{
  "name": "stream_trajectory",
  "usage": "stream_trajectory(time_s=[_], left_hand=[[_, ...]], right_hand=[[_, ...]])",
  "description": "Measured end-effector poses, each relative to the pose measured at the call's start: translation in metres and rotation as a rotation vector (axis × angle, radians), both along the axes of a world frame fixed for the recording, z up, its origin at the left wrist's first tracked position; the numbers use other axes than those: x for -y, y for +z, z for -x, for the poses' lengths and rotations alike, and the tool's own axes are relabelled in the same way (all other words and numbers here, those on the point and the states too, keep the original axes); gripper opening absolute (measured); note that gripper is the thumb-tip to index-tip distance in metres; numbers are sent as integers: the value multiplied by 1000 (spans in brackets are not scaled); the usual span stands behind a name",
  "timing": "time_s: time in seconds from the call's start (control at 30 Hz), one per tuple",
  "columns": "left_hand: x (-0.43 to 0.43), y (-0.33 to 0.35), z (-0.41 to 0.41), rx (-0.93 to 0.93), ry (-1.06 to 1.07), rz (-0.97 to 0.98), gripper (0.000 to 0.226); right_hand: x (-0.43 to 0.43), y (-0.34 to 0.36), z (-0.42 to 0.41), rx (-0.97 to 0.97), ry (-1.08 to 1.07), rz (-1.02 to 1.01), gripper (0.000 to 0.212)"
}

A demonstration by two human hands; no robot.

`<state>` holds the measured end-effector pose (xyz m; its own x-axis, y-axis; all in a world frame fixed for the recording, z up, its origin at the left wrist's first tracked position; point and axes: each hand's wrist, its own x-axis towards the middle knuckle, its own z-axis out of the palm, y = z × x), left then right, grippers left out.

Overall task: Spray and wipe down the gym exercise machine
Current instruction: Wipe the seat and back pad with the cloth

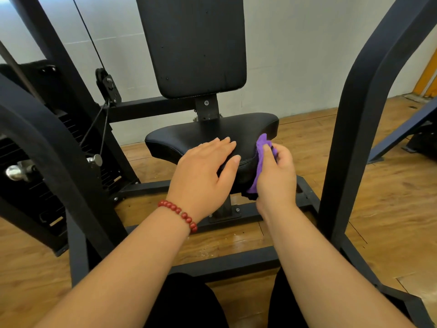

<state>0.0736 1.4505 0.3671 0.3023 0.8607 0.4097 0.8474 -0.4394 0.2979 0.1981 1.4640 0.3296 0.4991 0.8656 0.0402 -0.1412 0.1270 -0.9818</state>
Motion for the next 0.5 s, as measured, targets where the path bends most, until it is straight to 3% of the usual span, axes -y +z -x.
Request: stream_trajectory(time_s=[0.13, 0.3, 0.5], left_hand=[[-2, -3, 1, -4, -7, -22, 63], [-4, 5, 0, -29, 14, 16, 57], [-20, 12, -8, -80, -13, 58, 50]], right_hand=[[15, -11, -1, 31, 22, -65, 11], [11, -12, -1, 35, 5, -76, 3], [-7, -10, -8, -259, 66, 60, 13]])
